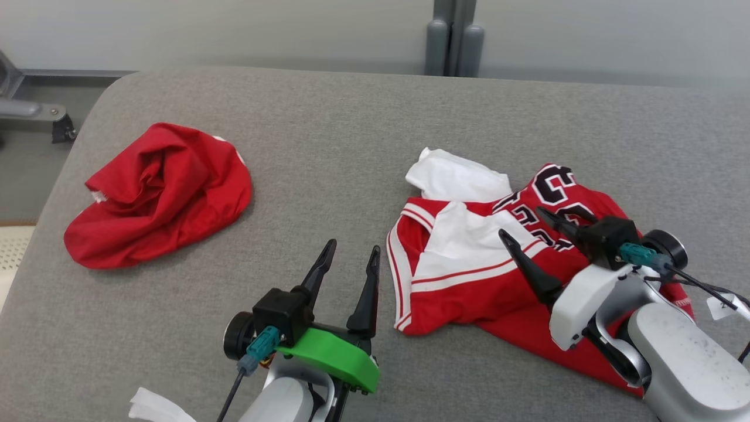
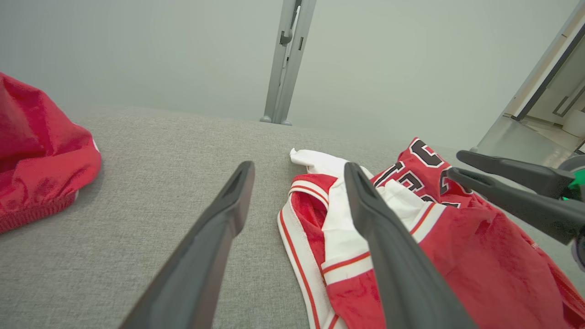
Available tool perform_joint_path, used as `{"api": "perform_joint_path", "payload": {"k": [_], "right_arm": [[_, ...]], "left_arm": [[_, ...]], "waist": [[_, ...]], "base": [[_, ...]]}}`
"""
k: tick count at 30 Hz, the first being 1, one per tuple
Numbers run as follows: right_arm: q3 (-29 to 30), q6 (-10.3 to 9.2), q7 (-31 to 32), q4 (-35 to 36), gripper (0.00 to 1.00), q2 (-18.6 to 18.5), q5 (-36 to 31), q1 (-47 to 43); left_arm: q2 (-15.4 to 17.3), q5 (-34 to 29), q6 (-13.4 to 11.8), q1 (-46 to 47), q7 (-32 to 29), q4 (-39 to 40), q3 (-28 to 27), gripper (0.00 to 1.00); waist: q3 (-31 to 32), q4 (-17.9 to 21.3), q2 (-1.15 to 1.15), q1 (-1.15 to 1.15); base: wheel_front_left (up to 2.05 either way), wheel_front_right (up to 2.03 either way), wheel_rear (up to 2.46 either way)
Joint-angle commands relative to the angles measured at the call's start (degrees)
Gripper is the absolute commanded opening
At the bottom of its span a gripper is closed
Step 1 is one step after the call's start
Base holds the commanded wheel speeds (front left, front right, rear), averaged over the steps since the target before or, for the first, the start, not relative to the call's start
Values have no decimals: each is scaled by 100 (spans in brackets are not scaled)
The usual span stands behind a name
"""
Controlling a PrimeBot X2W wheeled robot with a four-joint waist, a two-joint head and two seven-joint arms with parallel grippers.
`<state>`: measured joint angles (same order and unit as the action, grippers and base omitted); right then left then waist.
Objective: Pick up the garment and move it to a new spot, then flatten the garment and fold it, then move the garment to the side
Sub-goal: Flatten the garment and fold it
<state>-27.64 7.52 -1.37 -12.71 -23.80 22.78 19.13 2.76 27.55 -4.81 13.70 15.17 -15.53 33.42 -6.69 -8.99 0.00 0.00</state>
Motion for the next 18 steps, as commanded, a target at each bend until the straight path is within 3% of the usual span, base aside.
{"api": "perform_joint_path", "payload": {"k": [1, 6, 14, 15, 18], "right_arm": [[-153, -6, 62, -129, 100, -93, 72, 201], [-863, -8, 273, -829, 100, -461, 203, 859], [-1754, -7, 295, -1631, 100, -634, 667, 1416], [-1842, -8, 239, -1688, 0, -650, 731, 1489], [-1913, -8, -6, -1819, 0, -615, 995, 1655]], "left_arm": [[25, 26, -22, 110, 0, 19, 16, 100], [24, 108, -74, 186, -1, 88, 80, 100], [22, 130, -98, 181, 0, 122, 57, 100], [22, 132, -98, 176, 0, 122, 53, 100], [22, 140, -101, 163, 0, 110, 51, 100]], "waist": [[-334, -443, 0, 0], [-543, -846, 0, 0], [-662, -1131, 0, 0], [-661, -1143, 0, 0], [-638, -1155, 0, 0]], "base": [[0, 0, 0], [0, 0, 0], [0, 0, 0], [0, 0, 0], [0, 0, 0]]}}
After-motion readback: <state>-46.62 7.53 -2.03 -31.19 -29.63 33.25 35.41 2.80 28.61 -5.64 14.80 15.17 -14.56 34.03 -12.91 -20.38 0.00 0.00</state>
